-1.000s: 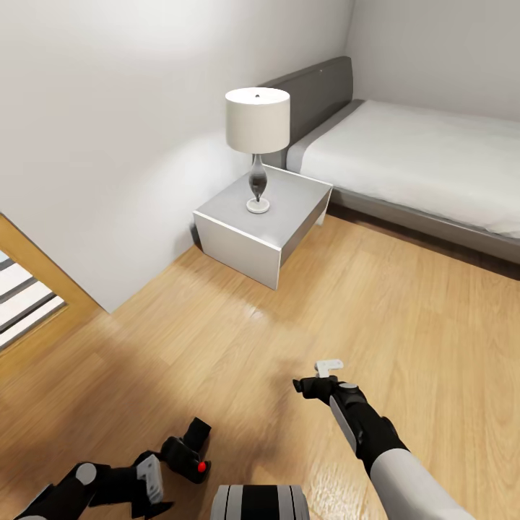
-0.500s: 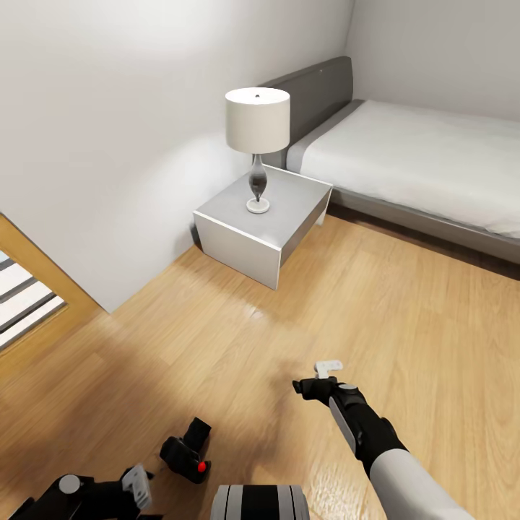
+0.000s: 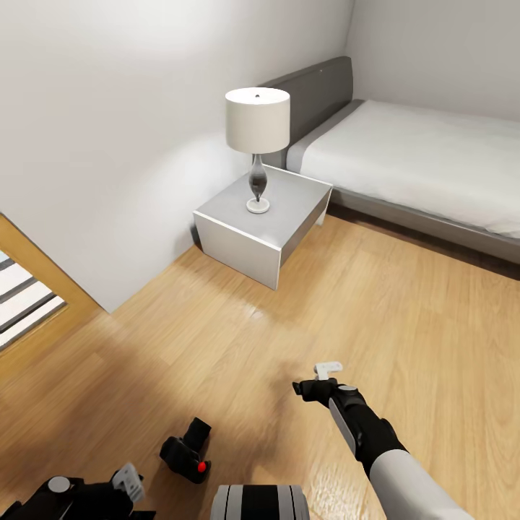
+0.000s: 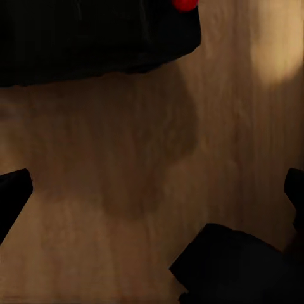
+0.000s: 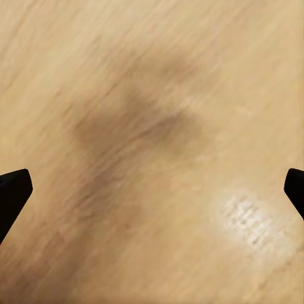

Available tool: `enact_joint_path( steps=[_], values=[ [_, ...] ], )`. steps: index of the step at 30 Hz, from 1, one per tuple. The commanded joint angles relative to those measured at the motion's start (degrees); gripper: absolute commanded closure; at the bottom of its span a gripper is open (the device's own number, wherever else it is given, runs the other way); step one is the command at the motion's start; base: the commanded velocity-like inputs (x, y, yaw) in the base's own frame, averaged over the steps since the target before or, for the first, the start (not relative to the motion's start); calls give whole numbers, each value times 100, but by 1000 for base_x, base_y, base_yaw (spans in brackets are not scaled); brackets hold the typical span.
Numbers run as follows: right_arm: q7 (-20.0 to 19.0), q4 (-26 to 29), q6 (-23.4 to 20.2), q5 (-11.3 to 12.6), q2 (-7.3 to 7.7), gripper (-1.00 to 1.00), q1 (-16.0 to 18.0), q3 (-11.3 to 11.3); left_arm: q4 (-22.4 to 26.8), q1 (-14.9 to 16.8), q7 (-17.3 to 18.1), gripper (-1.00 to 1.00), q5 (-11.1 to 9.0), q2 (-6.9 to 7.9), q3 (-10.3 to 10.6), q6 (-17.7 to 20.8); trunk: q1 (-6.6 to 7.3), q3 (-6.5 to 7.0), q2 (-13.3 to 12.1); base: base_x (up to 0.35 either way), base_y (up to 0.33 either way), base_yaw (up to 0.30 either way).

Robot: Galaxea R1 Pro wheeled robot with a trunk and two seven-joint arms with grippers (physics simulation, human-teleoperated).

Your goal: Attach the digital camera to the camera tripod in the bedroom.

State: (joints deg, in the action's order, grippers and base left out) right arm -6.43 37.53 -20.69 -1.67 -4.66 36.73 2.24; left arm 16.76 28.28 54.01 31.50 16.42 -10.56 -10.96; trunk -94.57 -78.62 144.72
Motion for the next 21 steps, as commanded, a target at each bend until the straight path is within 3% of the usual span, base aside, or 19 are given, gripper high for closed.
enact_joint_path(
  steps=[1, 4, 5, 11, 16, 17, 21],
  values=[
    [-17, 10, -32, -20, 0, -100, 1, 1, 2, 2, 21, -100, 26, -1, -49, 2, 1, -4, 1, 0, 0, 0],
    [-17, 9, -32, -24, 0, -100, 1, 1, 3, 2, 2, -100, -71, 10, -57, 23, 1, -4, 1, 0, 0, 0],
    [-16, 9, -31, -25, 0, -100, 1, 2, 3, 2, -11, -100, -1283, 18, -76, 44, 1, -4, 1, 0, 0, 0],
    [-13, -15, -31, -24, 0, -100, 1, 4, 18, 2, -46, -100, -1318, 132, -305, 203, 1, -4, 1, 0, 0, 0],
    [-3, -78, -31, -28, -2, -100, 1, 5, 26, 2, -49, -100, -1435, 313, -841, 279, 1, -4, 1, 0, 0, 0],
    [-2, -91, -31, -30, -3, -100, 1, 5, 30, 2, -49, -100, -1477, 354, -1060, 288, 1, -4, 1, 0, 0, 0],
    [-1, -107, -31, -34, -7, -100, 1, 5, 41, 2, -49, -100, -1532, 410, -1533, 298, 1, -4, 1, 0, 0, 0]
  ],
)
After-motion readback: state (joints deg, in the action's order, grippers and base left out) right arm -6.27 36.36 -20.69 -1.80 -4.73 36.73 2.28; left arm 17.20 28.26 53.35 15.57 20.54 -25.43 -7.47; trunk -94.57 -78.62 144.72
